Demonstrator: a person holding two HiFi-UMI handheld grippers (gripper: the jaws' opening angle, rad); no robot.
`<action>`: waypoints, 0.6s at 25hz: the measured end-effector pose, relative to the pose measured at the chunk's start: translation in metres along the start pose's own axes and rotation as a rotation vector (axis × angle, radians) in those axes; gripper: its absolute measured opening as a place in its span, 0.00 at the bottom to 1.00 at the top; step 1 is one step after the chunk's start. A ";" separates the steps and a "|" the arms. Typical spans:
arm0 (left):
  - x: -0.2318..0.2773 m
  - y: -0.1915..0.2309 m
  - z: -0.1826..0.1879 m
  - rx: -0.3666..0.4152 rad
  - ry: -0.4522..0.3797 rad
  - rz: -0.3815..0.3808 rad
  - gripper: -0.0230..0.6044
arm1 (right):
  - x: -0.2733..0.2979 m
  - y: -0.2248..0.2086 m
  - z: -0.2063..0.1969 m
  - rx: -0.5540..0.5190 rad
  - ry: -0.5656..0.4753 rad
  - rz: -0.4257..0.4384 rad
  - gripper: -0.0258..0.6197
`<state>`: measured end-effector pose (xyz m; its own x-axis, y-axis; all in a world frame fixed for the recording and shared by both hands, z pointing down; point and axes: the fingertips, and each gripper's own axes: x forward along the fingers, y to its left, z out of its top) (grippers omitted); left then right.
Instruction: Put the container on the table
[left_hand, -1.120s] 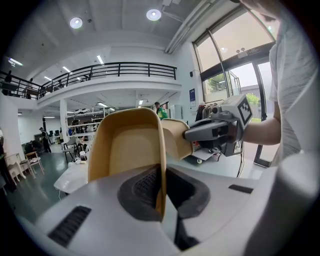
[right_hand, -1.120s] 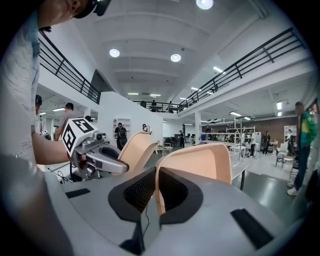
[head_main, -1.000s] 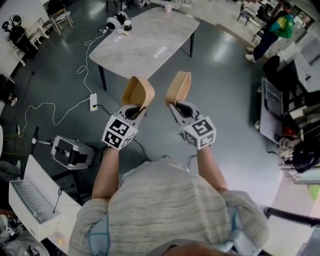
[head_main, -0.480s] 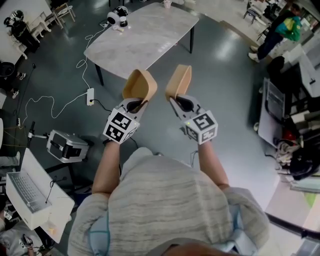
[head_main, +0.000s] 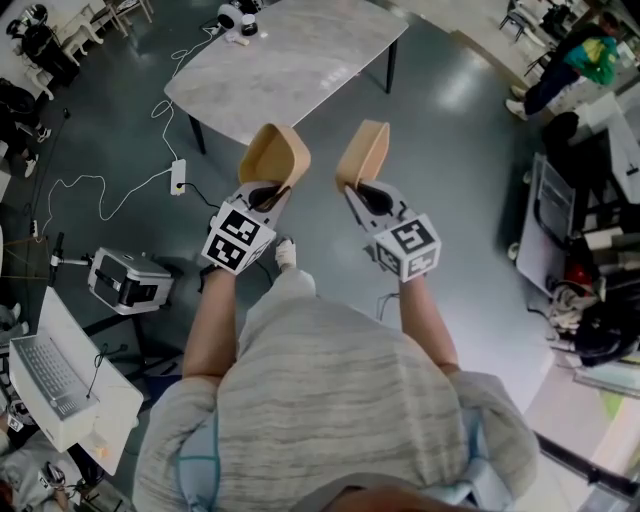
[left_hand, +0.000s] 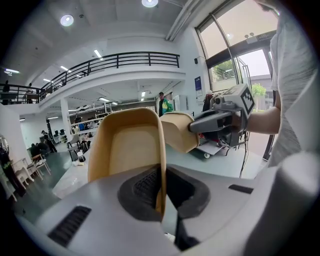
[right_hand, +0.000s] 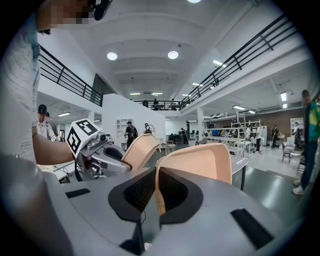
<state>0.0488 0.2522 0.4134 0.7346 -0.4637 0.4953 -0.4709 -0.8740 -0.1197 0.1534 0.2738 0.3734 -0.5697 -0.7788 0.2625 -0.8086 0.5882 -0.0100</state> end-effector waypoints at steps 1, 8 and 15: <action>0.003 0.006 -0.001 0.007 0.008 0.005 0.04 | 0.005 -0.004 0.000 -0.001 0.002 0.000 0.08; 0.029 0.056 -0.004 0.046 0.028 0.028 0.04 | 0.056 -0.033 0.003 -0.008 0.014 -0.002 0.08; 0.057 0.130 -0.016 0.042 0.055 0.025 0.04 | 0.132 -0.063 0.011 0.001 0.028 0.006 0.08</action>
<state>0.0214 0.1146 0.4394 0.6947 -0.4776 0.5380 -0.4667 -0.8683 -0.1682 0.1275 0.1318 0.3981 -0.5701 -0.7690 0.2893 -0.8055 0.5924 -0.0127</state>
